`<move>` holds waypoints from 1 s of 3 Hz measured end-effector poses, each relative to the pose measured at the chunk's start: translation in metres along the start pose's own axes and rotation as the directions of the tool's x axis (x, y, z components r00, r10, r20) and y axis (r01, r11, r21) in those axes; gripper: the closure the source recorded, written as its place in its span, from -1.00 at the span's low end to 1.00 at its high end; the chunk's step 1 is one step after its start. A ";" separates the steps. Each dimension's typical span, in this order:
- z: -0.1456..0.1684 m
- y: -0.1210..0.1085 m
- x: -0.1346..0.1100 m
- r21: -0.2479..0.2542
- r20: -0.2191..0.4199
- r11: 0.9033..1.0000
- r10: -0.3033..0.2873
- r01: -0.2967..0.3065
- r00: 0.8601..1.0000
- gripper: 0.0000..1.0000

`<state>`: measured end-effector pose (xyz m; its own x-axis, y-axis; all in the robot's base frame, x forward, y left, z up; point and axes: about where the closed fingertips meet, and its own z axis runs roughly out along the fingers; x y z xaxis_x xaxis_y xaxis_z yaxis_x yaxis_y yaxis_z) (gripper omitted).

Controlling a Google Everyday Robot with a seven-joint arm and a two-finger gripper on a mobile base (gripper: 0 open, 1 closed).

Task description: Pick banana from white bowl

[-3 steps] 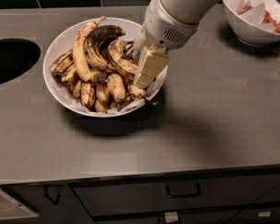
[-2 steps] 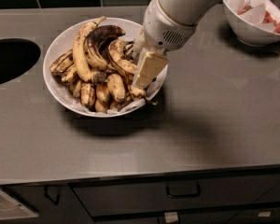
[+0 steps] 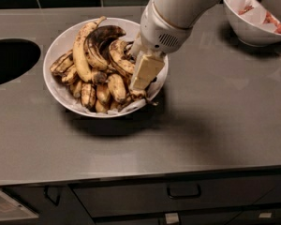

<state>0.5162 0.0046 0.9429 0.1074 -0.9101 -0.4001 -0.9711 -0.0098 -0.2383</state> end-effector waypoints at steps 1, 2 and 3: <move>0.004 0.000 -0.001 -0.007 0.000 1.000 -0.002 0.002 1.000 -0.30; 0.006 0.000 -0.002 -0.011 -0.001 1.000 -0.004 0.004 1.000 0.09; 0.006 0.000 -0.002 -0.011 -0.001 1.000 -0.004 0.004 1.000 0.54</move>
Offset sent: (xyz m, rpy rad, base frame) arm 0.0057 0.0089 -0.0115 -0.0116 0.0214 0.0187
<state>0.5176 0.0084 0.9387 0.1114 -0.9105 -0.3981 -0.9729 -0.0182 -0.2305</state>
